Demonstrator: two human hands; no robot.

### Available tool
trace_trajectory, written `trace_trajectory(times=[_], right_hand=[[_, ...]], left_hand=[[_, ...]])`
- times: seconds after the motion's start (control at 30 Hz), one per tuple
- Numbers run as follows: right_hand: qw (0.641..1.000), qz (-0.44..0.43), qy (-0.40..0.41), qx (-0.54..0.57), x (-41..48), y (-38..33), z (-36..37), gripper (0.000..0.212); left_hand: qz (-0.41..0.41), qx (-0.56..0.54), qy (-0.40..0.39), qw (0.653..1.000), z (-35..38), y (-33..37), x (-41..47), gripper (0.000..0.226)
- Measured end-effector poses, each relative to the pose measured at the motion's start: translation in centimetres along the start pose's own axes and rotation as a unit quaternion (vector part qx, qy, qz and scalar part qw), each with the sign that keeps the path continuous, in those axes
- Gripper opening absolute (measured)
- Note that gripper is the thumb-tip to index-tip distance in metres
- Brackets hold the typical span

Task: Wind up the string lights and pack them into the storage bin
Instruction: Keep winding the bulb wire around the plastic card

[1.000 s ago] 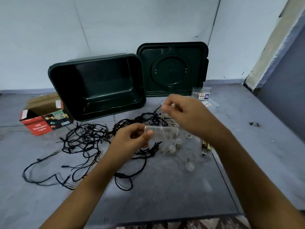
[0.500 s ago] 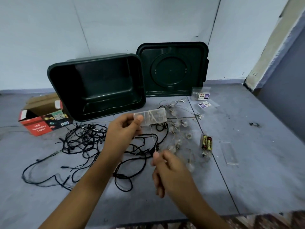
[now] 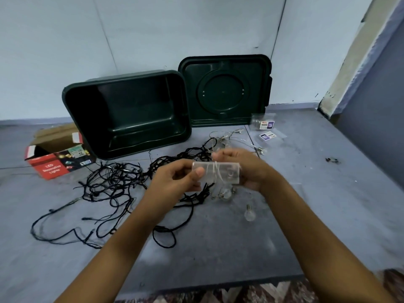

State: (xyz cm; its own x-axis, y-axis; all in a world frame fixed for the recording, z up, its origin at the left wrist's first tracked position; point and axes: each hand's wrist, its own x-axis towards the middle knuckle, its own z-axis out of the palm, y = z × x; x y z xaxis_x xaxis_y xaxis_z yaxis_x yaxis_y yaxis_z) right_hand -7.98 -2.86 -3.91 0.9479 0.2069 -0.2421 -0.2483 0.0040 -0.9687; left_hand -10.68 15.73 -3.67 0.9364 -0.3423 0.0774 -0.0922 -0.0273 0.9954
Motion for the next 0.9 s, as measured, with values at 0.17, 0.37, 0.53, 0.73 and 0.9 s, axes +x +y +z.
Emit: trace_trajectory(times=[0.17,0.37,0.53,0.73,0.9], right_hand=[[0.988,0.035,0.056,0.141,-3.8,3.4,5.2,0.023],[0.992,-0.067,0.110,-0.002,-9.7,2.2,9.7,0.017],[0.931,-0.198,0.114,-0.286,-8.4,-1.9,7.0,0.016],[0.924,-0.161,0.070,-0.338,-2.4,-4.7,1.0,0.017],[0.999,-0.031,-0.020,-0.009,-1.1,-0.3,0.8,0.021]], left_hand=[[0.002,-0.027,0.084,0.996,-0.2,-0.2,1.0,0.019],[0.030,0.071,0.125,0.989,-0.6,-1.0,1.3,0.017],[0.011,0.085,0.077,0.993,-0.8,-1.4,0.9,0.030],[0.024,0.042,0.006,0.999,-0.4,-0.3,-0.6,0.028],[0.018,-0.027,0.038,0.999,-0.5,-0.2,-0.7,0.028]])
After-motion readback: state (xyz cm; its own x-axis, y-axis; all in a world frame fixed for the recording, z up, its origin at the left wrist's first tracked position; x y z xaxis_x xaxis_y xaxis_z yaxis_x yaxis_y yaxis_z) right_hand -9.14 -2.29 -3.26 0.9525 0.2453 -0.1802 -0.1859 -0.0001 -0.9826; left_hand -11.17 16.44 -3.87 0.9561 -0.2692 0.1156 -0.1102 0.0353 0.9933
